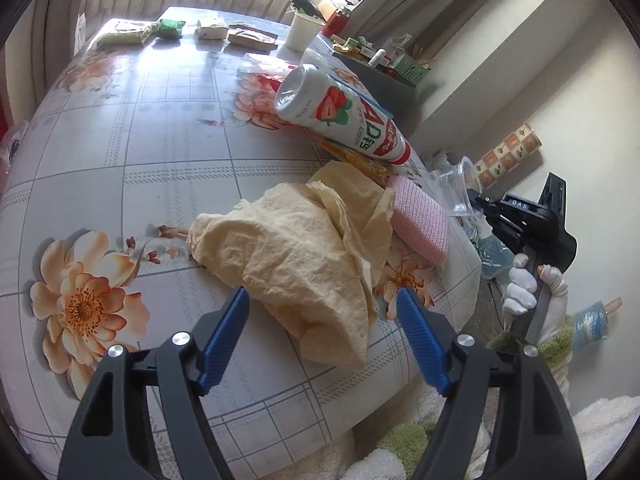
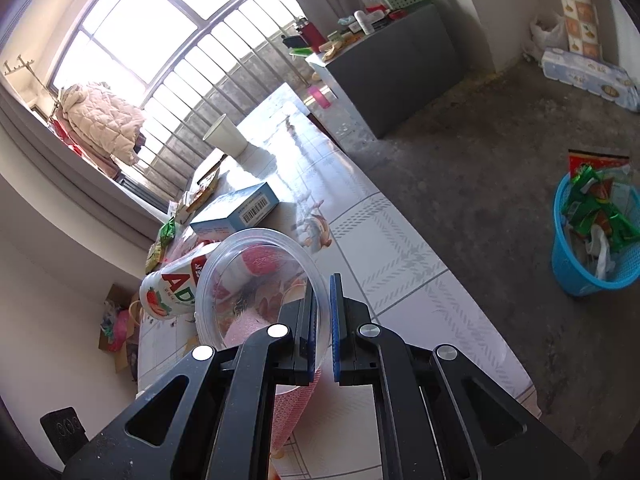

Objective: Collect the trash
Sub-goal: 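Grasp the clear plastic bowl with the right gripper while the left gripper regrasps the tan cloth, then carry the tan cloth with the left gripper while the right gripper carries the plastic bowl to the wastebasket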

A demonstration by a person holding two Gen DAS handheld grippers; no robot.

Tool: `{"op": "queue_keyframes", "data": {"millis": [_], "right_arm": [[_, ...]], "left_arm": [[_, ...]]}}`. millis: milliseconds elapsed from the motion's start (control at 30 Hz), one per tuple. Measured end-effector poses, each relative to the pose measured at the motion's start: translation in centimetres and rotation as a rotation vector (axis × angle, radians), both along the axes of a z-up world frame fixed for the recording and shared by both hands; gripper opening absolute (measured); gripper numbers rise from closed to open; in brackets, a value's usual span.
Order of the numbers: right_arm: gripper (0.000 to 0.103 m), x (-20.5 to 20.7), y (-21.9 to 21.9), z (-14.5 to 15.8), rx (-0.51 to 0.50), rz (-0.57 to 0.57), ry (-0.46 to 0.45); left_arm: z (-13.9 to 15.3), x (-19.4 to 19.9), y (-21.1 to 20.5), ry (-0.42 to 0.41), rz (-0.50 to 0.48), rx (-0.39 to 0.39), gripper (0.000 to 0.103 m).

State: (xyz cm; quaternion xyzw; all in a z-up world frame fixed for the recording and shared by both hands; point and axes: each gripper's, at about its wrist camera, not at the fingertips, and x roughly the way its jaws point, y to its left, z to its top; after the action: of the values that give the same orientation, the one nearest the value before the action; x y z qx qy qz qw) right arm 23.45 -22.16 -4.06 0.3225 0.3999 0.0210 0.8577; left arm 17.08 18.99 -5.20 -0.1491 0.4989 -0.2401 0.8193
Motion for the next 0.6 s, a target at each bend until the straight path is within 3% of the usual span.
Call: {"op": "queue_keyframes", "data": {"millis": [100, 233, 367, 433, 533, 600], "right_arm": [[0.005, 0.1, -0.2, -0.2, -0.001, -0.002, 0.007], [0.005, 0.2, -0.1, -0.4, -0.005, 0.001, 0.014], [0.005, 0.2, -0.2, -0.7, -0.003, 0.001, 0.017], [0.005, 0.2, -0.2, -0.7, -0.006, 0.001, 0.017], [0.005, 0.1, -0.3, -0.9, -0.005, 0.0, 0.018], [0.005, 0.0, -0.4, -0.9, -0.002, 0.0, 0.017]], "left_arm": [[-1.1, 1.4, -1.3, 0.047, 0.013, -0.001, 0.074], [-1.8, 2.8, -3.3, 0.048, 0.018, 0.033, 0.074], [-2.2, 3.7, -5.3, 0.001, 0.011, 0.135, 0.074], [-2.5, 4.0, -6.1, -0.03, 0.004, 0.208, 0.065], [-2.7, 3.8, -6.8, -0.086, 0.0, 0.298, 0.043], [-2.9, 3.6, -7.0, -0.111, -0.008, 0.335, 0.023]]}}
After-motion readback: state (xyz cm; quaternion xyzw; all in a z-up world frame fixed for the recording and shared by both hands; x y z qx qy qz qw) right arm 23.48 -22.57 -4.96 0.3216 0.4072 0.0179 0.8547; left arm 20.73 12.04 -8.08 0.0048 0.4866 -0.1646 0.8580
